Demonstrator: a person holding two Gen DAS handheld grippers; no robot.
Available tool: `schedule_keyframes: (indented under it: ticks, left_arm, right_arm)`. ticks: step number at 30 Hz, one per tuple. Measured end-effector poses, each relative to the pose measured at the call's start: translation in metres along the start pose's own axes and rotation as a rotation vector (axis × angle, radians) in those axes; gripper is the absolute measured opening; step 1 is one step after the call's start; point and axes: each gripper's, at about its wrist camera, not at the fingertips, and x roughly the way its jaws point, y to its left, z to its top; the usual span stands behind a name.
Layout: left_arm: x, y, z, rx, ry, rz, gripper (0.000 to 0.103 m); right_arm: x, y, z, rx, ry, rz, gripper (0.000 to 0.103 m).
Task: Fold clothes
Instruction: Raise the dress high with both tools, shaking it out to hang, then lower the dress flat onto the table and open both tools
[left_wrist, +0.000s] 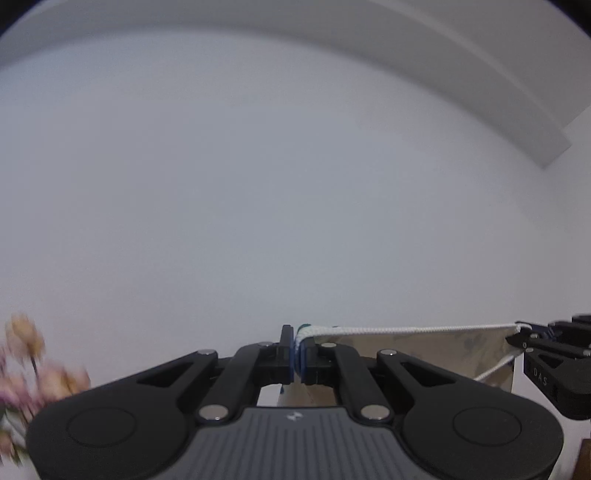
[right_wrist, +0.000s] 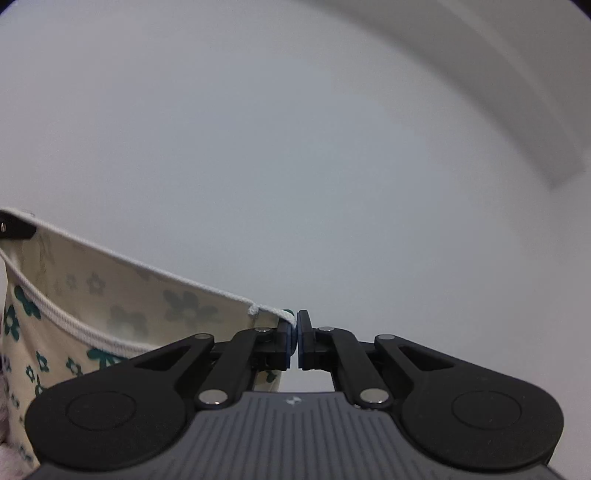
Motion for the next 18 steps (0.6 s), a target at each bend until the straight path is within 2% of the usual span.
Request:
schedule_keyframes:
  ticks: [2,5,7,10,13,17,18]
  left_arm:
    - [-0.018,-0.003,-0.01,0.052,0.035,-0.014,0.002]
    - [-0.053,-0.008,-0.051,0.162,0.147,-0.044,0.002]
    - [-0.089,-0.012,-0.093,0.263,0.245,-0.063,0.002]
    - [-0.157,-0.011,-0.157,0.352,0.388,-0.132,0.002]
    - [-0.232,-0.006,-0.223,0.409,0.583,-0.208,0.002]
    - [-0.307,0.002,-0.286,0.383,0.825,-0.295,0.002]
    - [-0.323,0.001,-0.298,0.384,0.866,-0.311,0.002]
  right_arm:
    - [-0.012,0.002,-0.004,-0.048,-0.028,0.01,0.002]
    - [-0.036,0.012,-0.041,-0.138,0.01,0.08,0.002]
    - [-0.055,0.02,-0.078,-0.194,0.049,0.149,0.002]
    - [-0.101,0.038,-0.146,-0.283,0.134,0.295,0.002]
    - [-0.203,0.064,-0.195,-0.348,0.247,0.445,0.002]
    - [-0.347,0.064,-0.231,-0.358,0.425,0.62,0.002]
    - [-0.365,0.067,-0.246,-0.343,0.469,0.653,0.002]
